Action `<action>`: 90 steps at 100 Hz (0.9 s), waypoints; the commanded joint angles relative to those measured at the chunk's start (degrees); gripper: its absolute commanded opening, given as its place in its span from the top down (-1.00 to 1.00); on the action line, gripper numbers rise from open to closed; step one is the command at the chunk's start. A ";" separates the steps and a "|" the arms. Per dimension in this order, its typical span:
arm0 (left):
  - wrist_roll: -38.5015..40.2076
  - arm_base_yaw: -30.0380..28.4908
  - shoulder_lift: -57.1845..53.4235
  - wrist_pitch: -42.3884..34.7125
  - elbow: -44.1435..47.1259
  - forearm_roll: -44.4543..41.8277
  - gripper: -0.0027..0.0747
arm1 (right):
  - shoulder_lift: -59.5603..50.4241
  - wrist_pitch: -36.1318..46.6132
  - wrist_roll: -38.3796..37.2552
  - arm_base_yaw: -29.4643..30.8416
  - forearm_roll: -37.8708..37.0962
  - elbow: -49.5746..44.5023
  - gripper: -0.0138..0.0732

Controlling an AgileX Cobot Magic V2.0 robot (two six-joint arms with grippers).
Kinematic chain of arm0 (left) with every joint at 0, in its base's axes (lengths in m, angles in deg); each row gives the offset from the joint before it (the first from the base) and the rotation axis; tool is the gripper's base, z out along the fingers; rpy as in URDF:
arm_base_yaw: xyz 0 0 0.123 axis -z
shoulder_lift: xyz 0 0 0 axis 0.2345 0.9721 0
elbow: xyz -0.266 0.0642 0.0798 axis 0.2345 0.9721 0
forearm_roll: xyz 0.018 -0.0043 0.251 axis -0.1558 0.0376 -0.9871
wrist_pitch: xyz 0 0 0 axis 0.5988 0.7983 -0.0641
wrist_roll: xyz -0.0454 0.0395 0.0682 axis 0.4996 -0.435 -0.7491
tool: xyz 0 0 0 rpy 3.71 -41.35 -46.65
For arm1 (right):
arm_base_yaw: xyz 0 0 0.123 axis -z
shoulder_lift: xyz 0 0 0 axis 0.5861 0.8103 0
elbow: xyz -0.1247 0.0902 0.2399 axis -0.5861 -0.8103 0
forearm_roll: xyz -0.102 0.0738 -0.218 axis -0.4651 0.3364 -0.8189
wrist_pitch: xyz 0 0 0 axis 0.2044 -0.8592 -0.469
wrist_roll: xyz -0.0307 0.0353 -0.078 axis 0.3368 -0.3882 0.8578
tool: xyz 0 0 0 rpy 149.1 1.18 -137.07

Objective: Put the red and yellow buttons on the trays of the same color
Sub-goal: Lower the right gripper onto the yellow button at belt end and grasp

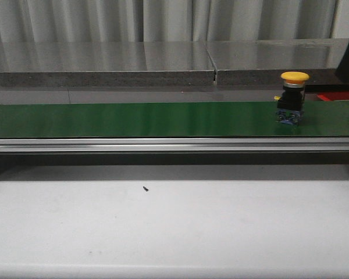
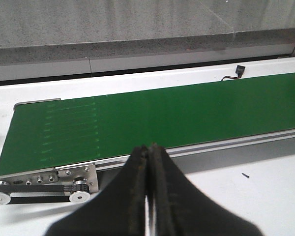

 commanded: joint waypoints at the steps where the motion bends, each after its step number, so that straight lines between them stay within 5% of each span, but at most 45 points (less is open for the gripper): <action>1: 0.06 0.60 0.11 -3.40 -1.59 1.46 0.98 | -1.32 4.60 0.96 -1.64 0.91 1.24 -0.68; 68: 0.06 0.60 0.11 -3.40 -1.59 1.46 0.98 | 9.09 11.18 1.41 -3.16 1.62 6.58 -0.67; 78: 0.06 0.60 0.11 -3.40 -1.59 1.46 0.98 | 9.45 10.83 1.41 -3.16 1.67 6.98 -0.43; 90: 0.06 0.60 0.11 -3.40 -1.59 1.46 0.98 | 9.45 8.99 1.41 -2.96 1.61 6.98 0.24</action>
